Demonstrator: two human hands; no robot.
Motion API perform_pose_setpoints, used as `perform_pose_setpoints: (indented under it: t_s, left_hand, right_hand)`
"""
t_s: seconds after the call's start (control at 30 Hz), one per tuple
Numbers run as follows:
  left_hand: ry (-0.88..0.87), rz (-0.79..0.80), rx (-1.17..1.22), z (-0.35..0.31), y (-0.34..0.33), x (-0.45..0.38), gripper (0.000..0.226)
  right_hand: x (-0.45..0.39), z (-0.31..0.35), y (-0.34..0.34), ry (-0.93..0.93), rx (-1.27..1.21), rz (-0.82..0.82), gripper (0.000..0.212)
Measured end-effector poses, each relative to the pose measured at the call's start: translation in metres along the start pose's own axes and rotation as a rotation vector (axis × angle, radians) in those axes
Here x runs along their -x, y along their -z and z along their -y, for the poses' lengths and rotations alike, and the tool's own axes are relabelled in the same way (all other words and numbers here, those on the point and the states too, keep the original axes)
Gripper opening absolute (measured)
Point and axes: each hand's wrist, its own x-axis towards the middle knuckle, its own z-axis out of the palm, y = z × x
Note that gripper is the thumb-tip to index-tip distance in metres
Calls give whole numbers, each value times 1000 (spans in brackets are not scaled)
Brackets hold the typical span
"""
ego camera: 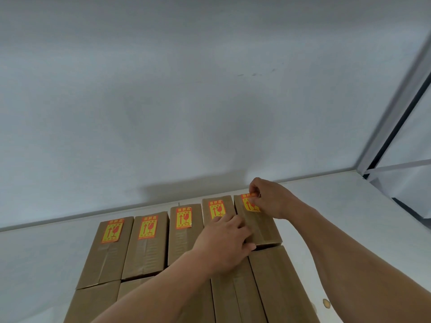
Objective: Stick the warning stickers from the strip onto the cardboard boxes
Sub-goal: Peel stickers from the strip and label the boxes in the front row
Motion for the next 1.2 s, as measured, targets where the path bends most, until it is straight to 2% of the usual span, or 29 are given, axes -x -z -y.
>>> perform_pose_setpoints:
  t_s: [0.8,0.97,1.2]
  left_hand:
    - [-23,-22,39,2,-4,0,45]
    - [-20,-10,36,2,-4,0,45]
    - [-17,10,27,3,-2,-1,45]
  right_hand:
    - [-5,0,-20,-45,101,-53,14]
    - [0,-10,-28,-19,-46,-113,22]
    - [10,-17,-34,4,-175,-175,13]
